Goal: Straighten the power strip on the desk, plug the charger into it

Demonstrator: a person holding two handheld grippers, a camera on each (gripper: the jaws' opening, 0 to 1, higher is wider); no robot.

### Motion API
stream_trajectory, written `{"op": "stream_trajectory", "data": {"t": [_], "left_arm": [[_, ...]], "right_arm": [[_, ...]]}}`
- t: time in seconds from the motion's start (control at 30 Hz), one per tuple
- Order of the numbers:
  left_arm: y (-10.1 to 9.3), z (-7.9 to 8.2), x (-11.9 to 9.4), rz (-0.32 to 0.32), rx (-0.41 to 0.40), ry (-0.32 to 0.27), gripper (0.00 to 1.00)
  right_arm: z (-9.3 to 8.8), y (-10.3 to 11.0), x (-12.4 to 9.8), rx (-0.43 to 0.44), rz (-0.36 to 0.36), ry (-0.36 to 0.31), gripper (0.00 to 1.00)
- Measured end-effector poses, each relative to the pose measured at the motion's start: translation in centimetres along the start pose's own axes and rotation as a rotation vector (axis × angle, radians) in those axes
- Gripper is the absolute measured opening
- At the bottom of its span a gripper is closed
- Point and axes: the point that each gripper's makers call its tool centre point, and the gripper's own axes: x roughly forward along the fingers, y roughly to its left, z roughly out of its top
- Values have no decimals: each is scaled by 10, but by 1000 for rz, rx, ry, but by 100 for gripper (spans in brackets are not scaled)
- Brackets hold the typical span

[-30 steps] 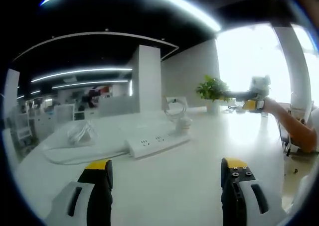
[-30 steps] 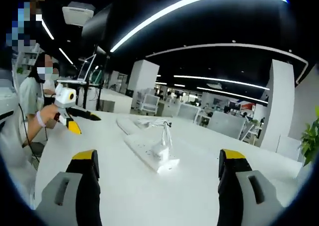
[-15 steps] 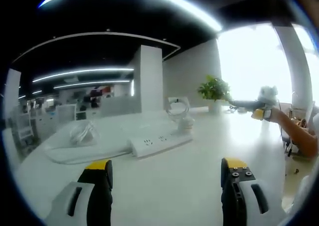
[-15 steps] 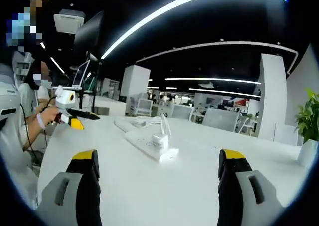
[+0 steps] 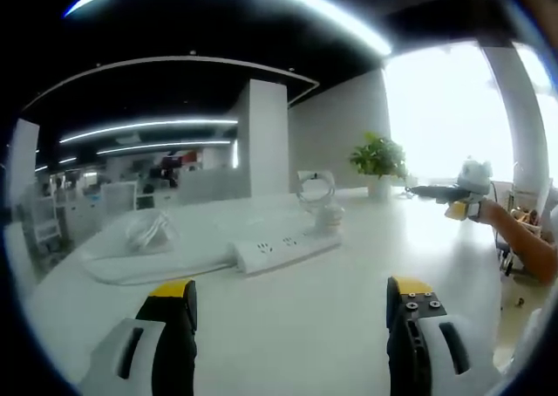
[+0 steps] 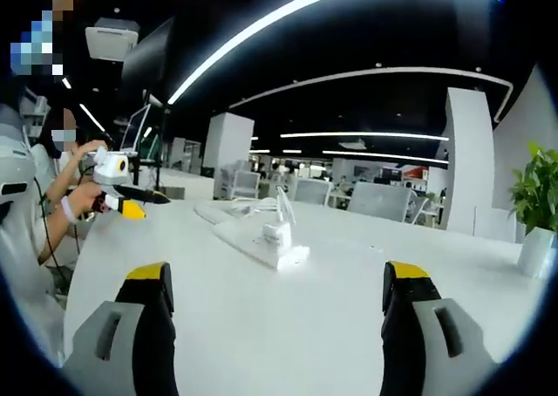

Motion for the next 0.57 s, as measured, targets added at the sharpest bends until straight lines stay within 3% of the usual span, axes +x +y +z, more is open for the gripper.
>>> {"op": "stream_trajectory", "data": {"t": [0.57], "left_arm": [[2,0,-1,5,-2,-2,93]], "right_arm": [[-14,3,1,11,-2,55,100]]}}
